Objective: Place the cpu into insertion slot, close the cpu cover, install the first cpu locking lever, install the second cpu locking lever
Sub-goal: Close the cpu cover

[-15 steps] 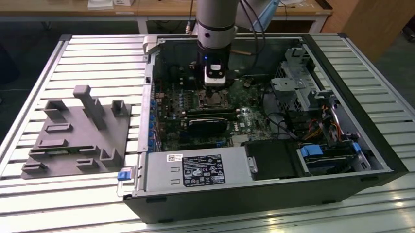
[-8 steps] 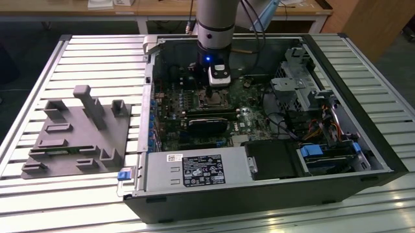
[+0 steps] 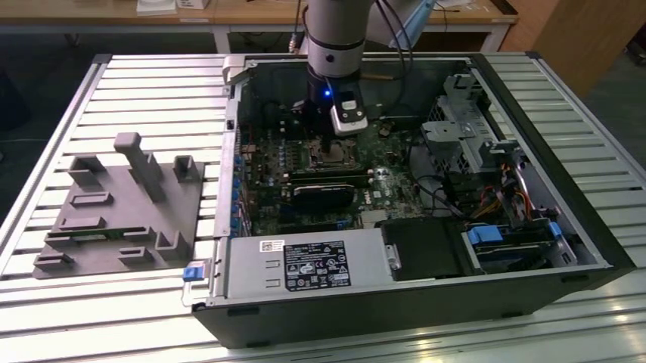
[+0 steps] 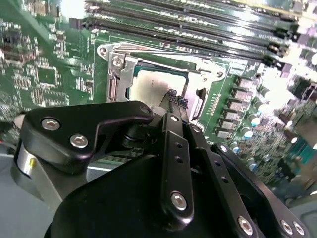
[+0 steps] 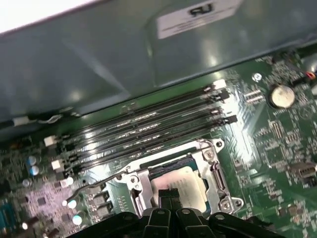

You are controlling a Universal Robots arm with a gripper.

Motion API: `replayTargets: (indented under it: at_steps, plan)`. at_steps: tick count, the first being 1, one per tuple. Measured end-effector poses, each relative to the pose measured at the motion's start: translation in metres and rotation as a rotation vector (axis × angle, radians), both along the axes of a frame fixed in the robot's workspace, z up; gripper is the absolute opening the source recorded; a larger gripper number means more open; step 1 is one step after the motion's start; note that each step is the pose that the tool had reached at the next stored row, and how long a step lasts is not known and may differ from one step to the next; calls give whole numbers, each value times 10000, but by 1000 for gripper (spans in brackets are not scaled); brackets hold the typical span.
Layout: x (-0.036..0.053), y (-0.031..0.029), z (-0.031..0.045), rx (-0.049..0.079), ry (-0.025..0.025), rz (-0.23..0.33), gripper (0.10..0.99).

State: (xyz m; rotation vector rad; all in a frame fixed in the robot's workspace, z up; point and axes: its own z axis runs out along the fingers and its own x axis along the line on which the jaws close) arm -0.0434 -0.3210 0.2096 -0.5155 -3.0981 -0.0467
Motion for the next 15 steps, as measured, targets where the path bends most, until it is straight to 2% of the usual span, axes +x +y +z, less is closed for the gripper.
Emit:
replayTargets:
  at_steps: [9,15]
  plan:
    - [0,0,-16,-1,-88,1621,106]
    - [0,0,-16,-7,-93,1671,106]
